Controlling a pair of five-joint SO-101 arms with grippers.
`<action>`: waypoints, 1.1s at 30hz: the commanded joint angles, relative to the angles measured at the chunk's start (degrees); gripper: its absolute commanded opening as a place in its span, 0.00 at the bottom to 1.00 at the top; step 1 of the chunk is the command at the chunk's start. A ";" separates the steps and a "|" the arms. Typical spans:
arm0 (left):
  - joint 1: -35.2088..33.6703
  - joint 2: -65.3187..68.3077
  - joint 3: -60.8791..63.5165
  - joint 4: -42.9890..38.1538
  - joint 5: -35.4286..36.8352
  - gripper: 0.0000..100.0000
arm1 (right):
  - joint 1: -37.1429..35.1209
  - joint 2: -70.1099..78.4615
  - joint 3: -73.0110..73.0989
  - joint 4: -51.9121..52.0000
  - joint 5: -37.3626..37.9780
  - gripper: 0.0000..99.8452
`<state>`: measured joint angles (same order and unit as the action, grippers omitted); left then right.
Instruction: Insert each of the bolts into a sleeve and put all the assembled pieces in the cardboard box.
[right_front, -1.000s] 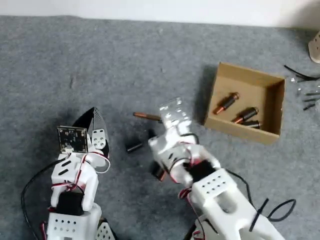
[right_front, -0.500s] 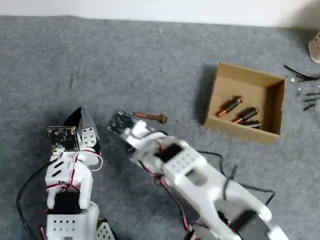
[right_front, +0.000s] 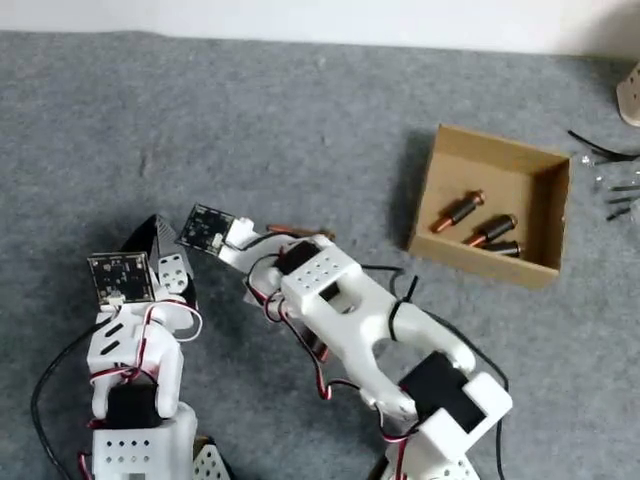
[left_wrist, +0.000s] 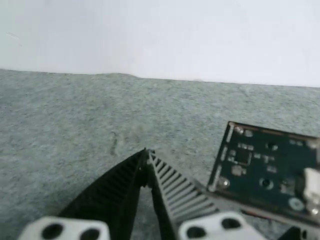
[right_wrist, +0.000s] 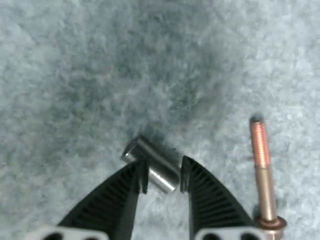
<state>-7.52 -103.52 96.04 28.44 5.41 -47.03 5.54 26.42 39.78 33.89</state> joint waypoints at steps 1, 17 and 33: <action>-0.31 -0.57 1.19 -0.35 -0.18 0.01 | -0.84 1.89 -0.92 0.48 1.23 0.09; -0.31 -0.22 1.19 -0.35 -0.35 0.01 | -4.79 3.21 -0.40 6.37 1.23 0.09; -0.31 -0.57 1.19 -0.35 -0.44 0.01 | -5.32 3.74 -0.22 10.33 4.57 0.09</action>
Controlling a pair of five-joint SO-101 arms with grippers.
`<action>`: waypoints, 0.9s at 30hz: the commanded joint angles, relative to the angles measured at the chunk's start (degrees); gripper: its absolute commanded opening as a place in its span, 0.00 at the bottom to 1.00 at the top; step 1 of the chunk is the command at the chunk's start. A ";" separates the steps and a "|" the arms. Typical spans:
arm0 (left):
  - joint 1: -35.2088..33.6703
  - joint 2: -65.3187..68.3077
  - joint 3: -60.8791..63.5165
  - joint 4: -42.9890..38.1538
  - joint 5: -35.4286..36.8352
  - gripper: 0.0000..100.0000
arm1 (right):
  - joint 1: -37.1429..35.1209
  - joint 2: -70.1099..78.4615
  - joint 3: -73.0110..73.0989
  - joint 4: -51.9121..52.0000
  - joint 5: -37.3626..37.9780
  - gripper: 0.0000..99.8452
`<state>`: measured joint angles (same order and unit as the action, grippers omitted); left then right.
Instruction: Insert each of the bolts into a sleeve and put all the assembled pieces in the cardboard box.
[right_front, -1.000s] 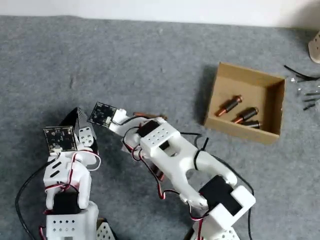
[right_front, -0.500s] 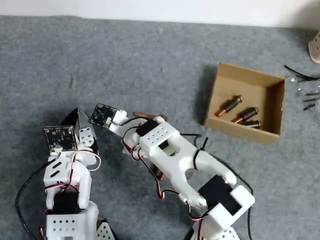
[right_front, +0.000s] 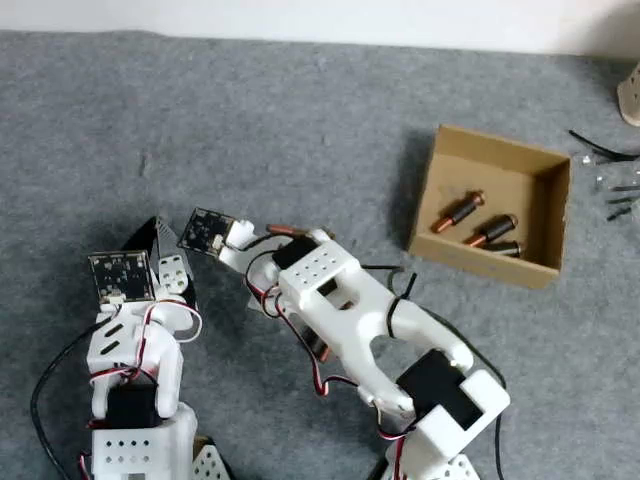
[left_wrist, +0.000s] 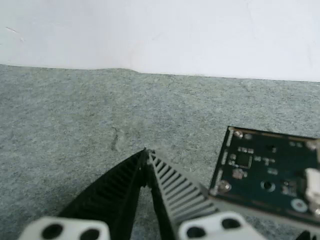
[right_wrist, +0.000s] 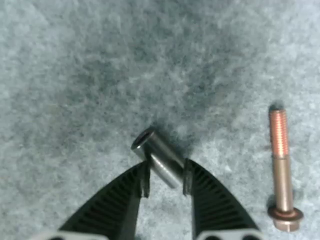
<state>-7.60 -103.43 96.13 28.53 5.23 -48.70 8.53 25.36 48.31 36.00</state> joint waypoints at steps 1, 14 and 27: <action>-0.22 -0.66 1.10 -0.44 -0.26 0.01 | -3.65 0.75 1.27 1.80 2.46 0.09; -3.30 -0.31 1.01 -1.85 0.09 0.01 | -7.34 0.66 3.74 2.95 4.22 0.09; -3.30 -0.22 1.01 -1.85 0.09 0.01 | -7.34 0.48 3.65 2.86 3.96 0.09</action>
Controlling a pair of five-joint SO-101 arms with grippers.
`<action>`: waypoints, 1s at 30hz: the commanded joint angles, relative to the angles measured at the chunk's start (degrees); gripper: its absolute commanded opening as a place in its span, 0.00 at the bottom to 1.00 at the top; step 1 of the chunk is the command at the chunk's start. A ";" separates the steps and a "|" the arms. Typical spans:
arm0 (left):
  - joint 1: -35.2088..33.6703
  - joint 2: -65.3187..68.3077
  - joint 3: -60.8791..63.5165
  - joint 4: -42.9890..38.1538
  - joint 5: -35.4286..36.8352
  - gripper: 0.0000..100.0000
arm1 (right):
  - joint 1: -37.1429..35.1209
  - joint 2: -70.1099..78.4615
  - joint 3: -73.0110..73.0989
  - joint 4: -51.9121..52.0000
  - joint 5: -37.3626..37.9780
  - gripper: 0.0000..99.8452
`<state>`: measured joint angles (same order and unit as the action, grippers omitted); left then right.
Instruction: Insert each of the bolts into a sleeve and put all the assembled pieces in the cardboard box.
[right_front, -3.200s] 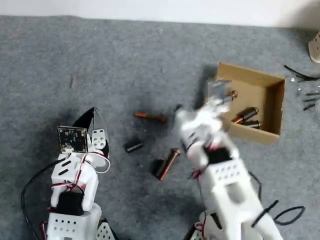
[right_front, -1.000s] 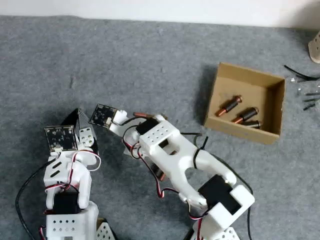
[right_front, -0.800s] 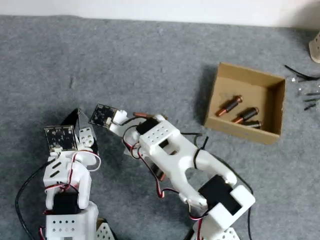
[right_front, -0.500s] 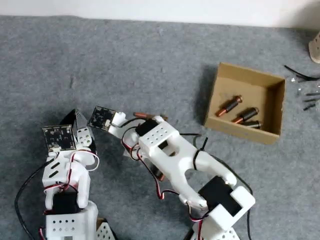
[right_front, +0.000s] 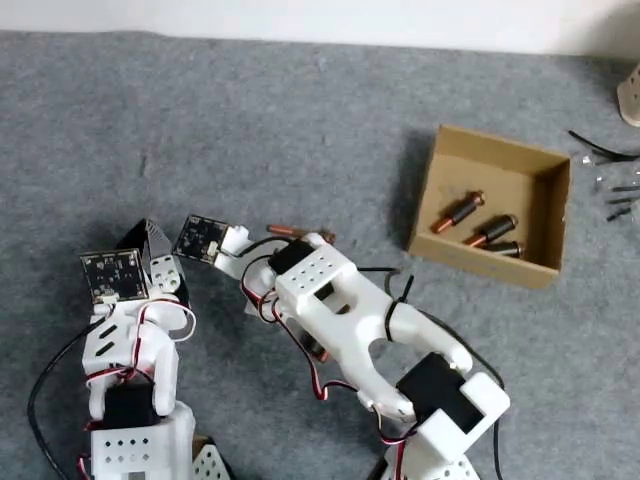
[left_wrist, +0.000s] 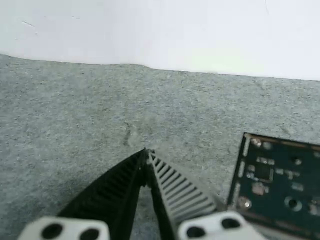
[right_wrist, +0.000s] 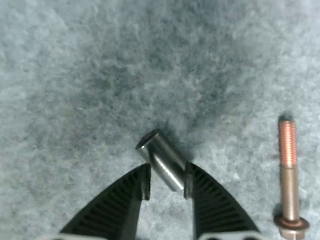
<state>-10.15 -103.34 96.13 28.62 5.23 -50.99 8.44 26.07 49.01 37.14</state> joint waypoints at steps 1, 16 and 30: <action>-0.75 -0.31 1.01 -1.93 0.09 0.01 | -5.05 0.48 2.86 2.07 2.81 0.09; -8.66 -0.48 1.01 -5.36 4.13 0.01 | -5.14 0.75 3.03 2.07 3.08 0.09; -10.15 -0.31 1.01 -5.27 4.13 0.01 | -5.05 0.84 3.65 2.86 3.16 0.09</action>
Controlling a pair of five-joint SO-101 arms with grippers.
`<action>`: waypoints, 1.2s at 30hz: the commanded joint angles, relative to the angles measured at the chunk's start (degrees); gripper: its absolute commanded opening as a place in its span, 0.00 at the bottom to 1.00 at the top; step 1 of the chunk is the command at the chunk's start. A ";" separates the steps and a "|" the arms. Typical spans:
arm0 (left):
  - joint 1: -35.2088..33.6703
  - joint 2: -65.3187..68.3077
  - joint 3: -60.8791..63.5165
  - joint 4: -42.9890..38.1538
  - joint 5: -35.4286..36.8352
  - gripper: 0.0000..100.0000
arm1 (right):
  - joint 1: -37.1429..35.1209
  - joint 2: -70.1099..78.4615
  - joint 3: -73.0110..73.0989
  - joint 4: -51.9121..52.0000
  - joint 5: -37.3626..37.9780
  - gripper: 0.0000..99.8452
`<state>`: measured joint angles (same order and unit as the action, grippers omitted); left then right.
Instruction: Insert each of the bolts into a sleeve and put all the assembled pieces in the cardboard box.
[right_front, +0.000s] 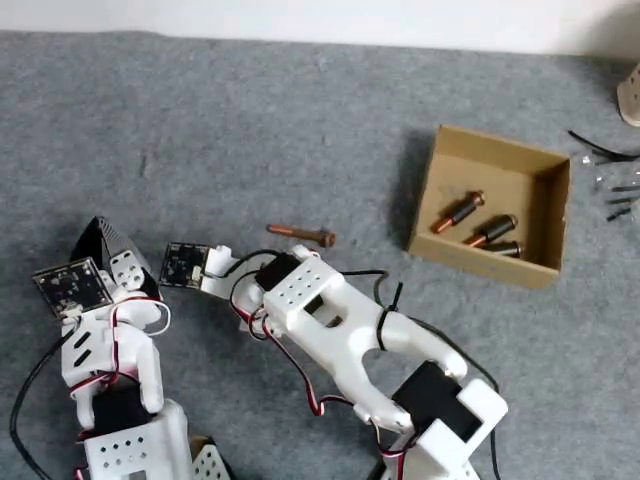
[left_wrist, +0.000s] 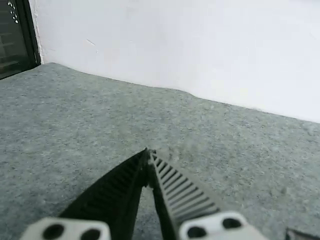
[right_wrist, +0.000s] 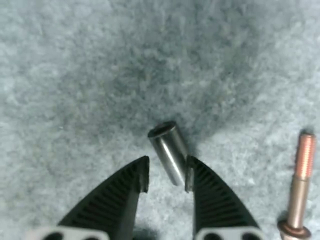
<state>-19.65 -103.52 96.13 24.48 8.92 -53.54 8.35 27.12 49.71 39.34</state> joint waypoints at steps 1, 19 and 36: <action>-0.66 -0.13 1.01 -1.14 0.44 0.01 | -2.51 0.92 2.86 2.68 0.97 0.09; -0.57 -0.13 1.01 -1.14 0.44 0.01 | -0.92 1.10 3.30 2.86 4.13 0.09; -0.57 -0.13 1.01 -0.88 0.44 0.01 | 0.31 18.86 -17.71 22.64 4.22 0.09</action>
<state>-19.56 -103.52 96.13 24.48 8.92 -54.15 25.05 9.54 71.43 43.30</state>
